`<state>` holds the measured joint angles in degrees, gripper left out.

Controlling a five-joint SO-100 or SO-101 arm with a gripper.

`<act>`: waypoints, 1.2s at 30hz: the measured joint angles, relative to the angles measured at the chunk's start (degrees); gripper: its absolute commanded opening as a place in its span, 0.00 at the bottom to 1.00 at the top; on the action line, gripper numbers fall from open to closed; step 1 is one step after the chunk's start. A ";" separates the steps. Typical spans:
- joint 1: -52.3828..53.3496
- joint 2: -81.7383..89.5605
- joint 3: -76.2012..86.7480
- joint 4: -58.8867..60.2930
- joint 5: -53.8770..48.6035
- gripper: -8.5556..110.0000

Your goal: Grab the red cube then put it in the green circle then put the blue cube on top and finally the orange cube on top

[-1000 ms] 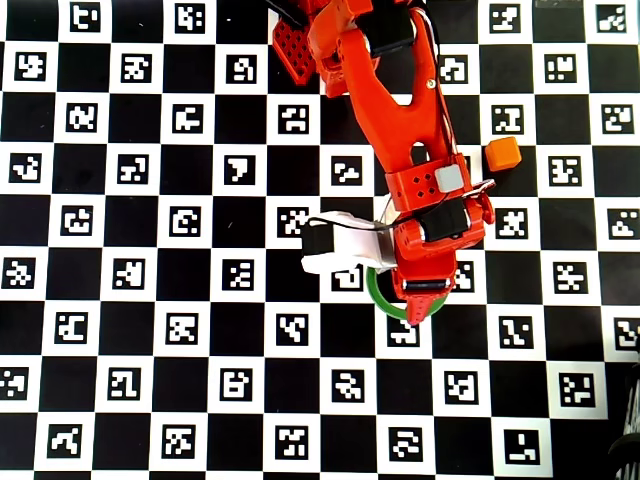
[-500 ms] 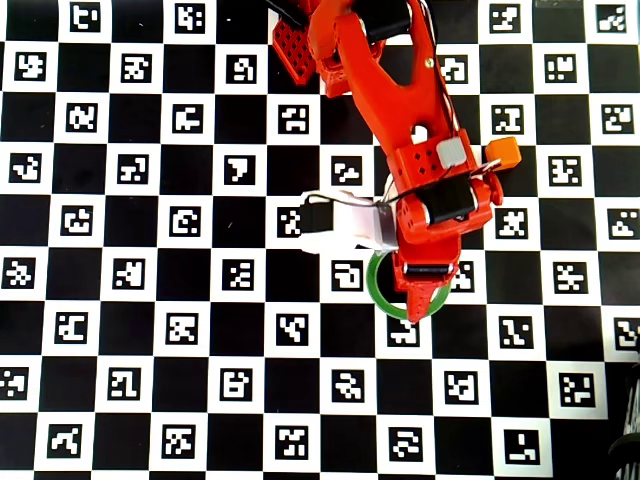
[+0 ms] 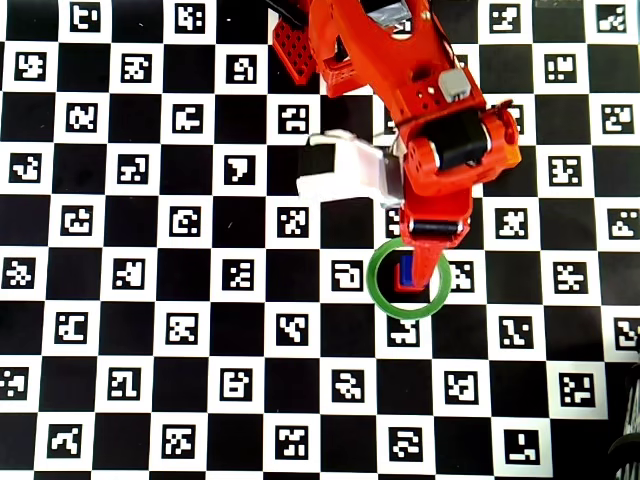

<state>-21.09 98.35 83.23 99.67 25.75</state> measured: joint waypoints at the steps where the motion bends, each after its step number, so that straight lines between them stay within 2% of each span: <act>1: -1.05 0.97 1.23 0.00 0.97 0.43; 11: -16.79 8.96 12.13 -0.26 14.24 0.46; 17: -26.81 9.32 14.77 -5.36 20.21 0.45; 27: -38.76 3.52 17.31 -15.73 23.64 0.50; 36: -40.52 -1.41 23.29 -24.26 23.99 0.50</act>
<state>-61.61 96.94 106.52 75.41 49.75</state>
